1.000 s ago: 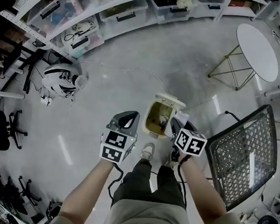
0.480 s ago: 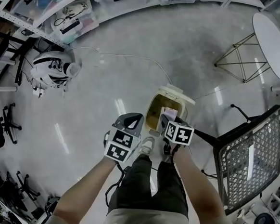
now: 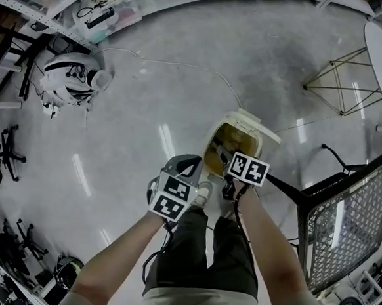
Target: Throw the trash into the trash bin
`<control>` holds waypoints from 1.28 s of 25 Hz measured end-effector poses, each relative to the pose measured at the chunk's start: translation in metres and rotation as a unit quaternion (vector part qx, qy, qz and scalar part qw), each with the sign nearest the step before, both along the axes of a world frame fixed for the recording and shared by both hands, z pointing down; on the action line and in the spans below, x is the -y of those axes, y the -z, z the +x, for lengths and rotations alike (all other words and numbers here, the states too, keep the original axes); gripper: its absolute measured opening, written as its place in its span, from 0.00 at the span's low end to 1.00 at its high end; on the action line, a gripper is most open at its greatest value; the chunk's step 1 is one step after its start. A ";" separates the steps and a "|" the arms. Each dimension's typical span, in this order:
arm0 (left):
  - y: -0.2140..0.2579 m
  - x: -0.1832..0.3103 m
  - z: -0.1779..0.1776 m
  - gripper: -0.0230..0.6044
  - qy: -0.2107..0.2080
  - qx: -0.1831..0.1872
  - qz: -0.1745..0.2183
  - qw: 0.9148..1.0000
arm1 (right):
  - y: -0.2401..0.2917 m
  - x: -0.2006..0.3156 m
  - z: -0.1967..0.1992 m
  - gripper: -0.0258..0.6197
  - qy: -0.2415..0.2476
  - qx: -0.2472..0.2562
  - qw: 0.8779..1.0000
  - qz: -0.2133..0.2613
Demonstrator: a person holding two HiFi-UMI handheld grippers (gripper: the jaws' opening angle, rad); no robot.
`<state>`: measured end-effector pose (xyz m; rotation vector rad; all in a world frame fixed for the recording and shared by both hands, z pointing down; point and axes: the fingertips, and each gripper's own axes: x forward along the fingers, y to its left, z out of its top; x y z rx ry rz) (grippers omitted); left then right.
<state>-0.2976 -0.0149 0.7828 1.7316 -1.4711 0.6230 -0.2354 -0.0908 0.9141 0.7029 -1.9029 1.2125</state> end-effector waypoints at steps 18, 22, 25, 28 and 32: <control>0.137 0.022 -0.013 0.04 0.031 0.035 0.064 0.997 | 0.213 0.030 0.074 0.23 0.062 0.054 0.985 0.150; 0.188 0.037 0.000 0.04 0.014 0.048 0.098 0.994 | 0.277 0.035 0.077 0.20 0.080 0.072 0.972 0.210; 0.225 0.042 0.006 0.04 0.004 0.067 0.125 0.990 | 0.331 0.035 0.081 0.18 0.086 0.092 0.959 0.254; 0.265 0.046 0.013 0.04 -0.006 0.080 0.153 0.985 | 0.388 0.038 0.087 0.15 0.082 0.114 0.944 0.299; 0.324 0.048 0.024 0.04 -0.007 0.095 0.190 0.977 | 0.463 0.037 0.102 0.14 0.074 0.158 0.924 0.341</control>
